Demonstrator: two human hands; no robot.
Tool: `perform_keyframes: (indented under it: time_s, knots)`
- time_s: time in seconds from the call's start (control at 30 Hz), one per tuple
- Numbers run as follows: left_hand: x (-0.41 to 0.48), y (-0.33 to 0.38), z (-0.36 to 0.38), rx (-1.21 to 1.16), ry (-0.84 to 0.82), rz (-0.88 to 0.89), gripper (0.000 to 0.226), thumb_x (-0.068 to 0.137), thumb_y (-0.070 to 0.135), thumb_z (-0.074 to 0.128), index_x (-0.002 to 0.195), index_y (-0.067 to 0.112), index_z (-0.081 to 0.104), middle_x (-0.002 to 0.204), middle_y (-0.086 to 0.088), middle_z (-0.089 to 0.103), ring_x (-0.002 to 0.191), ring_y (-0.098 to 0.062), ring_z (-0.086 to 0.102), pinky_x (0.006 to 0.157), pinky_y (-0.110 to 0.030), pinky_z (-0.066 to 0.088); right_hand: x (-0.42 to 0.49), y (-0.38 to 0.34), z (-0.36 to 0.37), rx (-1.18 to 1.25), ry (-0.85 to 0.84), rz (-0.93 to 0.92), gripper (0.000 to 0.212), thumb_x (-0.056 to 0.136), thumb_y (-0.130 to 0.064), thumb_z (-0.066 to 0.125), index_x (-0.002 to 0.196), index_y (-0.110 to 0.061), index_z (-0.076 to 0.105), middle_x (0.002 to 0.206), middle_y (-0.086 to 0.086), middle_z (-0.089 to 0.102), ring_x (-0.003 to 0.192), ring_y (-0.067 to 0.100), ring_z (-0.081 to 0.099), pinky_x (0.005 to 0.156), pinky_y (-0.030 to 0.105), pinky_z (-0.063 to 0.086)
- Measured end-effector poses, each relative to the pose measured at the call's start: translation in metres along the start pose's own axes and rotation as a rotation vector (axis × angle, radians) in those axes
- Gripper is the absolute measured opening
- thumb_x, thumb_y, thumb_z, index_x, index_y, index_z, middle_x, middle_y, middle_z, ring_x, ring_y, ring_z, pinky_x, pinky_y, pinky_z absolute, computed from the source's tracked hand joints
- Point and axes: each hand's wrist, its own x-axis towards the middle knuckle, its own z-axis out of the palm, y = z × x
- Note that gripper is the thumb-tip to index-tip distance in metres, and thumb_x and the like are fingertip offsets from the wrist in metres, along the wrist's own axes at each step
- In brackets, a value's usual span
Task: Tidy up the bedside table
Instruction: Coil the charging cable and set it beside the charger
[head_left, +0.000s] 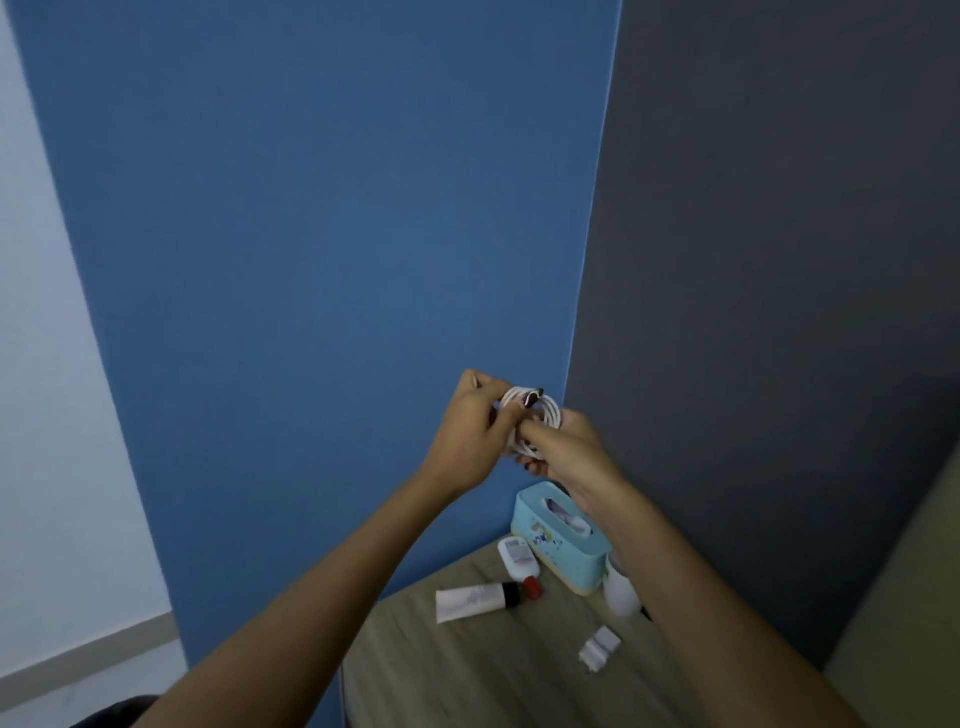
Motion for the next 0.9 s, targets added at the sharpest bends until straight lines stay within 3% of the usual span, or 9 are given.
perform_keyframes:
  time_s: [0.1, 0.2, 0.33, 0.43, 0.5, 0.63, 0.73, 0.9]
  knots:
    - [0.003, 0.003, 0.004, -0.017, -0.021, 0.017, 0.014, 0.095, 0.017, 0.052, 0.091, 0.011, 0.065, 0.084, 0.011, 0.044, 0.081, -0.004, 0.045, 0.070, -0.015, 0.039, 0.007, 0.002, -0.006, 0.020, 0.096, 0.011, 0.009, 0.085, -0.016, 0.065, 0.092, -0.009, 0.066, 0.065, 0.007, 0.064, 0.050, 0.014, 0.055, 0.043, 0.023, 0.039]
    - [0.008, -0.004, 0.004, 0.015, -0.012, -0.001, 0.015, 0.094, 0.017, 0.054, 0.092, 0.011, 0.067, 0.080, 0.016, 0.047, 0.084, -0.018, 0.053, 0.072, -0.028, 0.045, 0.005, 0.001, -0.010, 0.050, 0.027, 0.012, 0.006, 0.085, -0.016, 0.067, 0.083, -0.011, 0.069, 0.062, 0.005, 0.063, 0.053, 0.013, 0.054, 0.048, 0.022, 0.040]
    - [0.014, -0.017, -0.005, -0.025, 0.049, -0.148, 0.015, 0.093, 0.018, 0.057, 0.079, 0.016, 0.062, 0.072, 0.005, 0.058, 0.073, -0.026, 0.064, 0.064, -0.038, 0.056, -0.002, -0.003, -0.014, 0.193, -0.144, 0.056, 0.017, 0.090, -0.009, 0.056, 0.104, -0.009, 0.067, 0.081, 0.007, 0.069, 0.073, 0.016, 0.064, 0.066, 0.026, 0.053]
    - [0.008, -0.017, -0.003, -0.133, 0.060, -0.255, 0.013, 0.094, 0.014, 0.056, 0.084, 0.009, 0.063, 0.068, -0.008, 0.064, 0.065, -0.030, 0.069, 0.062, -0.036, 0.061, -0.006, -0.001, -0.017, 0.116, -0.136, 0.031, 0.020, 0.095, -0.017, 0.054, 0.108, -0.010, 0.066, 0.099, 0.008, 0.071, 0.092, 0.020, 0.067, 0.080, 0.035, 0.058]
    - [-0.001, -0.014, 0.001, -0.206, 0.075, -0.308, 0.012, 0.093, 0.012, 0.058, 0.086, 0.005, 0.064, 0.064, -0.009, 0.064, 0.057, -0.024, 0.069, 0.060, -0.034, 0.061, -0.010, 0.002, -0.018, 0.108, -0.116, 0.011, 0.021, 0.096, -0.015, 0.052, 0.109, -0.007, 0.066, 0.107, 0.013, 0.071, 0.099, 0.023, 0.069, 0.084, 0.037, 0.058]
    - [-0.013, -0.009, 0.005, -0.289, 0.118, -0.364, 0.008, 0.091, 0.009, 0.061, 0.089, 0.001, 0.065, 0.060, -0.004, 0.062, 0.046, -0.007, 0.065, 0.051, -0.028, 0.060, -0.018, 0.006, -0.017, 0.155, 0.014, -0.065, 0.023, 0.091, -0.004, 0.059, 0.113, -0.001, 0.062, 0.096, 0.018, 0.072, 0.081, 0.021, 0.073, 0.073, 0.028, 0.060]
    - [-0.018, -0.007, 0.005, -0.314, 0.135, -0.387, 0.010, 0.091, 0.009, 0.062, 0.092, 0.001, 0.067, 0.060, -0.004, 0.062, 0.049, -0.012, 0.066, 0.052, -0.028, 0.060, -0.021, 0.008, -0.016, 0.096, 0.078, -0.086, 0.024, 0.089, -0.007, 0.062, 0.112, -0.003, 0.062, 0.095, 0.018, 0.073, 0.081, 0.024, 0.073, 0.072, 0.030, 0.060]
    - [-0.024, -0.013, 0.003, -0.323, 0.134, -0.420, 0.015, 0.092, 0.010, 0.059, 0.092, 0.000, 0.069, 0.060, -0.009, 0.063, 0.052, -0.021, 0.068, 0.057, -0.031, 0.061, -0.027, 0.014, -0.018, 0.111, 0.022, -0.079, 0.016, 0.092, -0.010, 0.060, 0.106, -0.011, 0.065, 0.091, 0.010, 0.074, 0.074, 0.018, 0.074, 0.068, 0.026, 0.060]
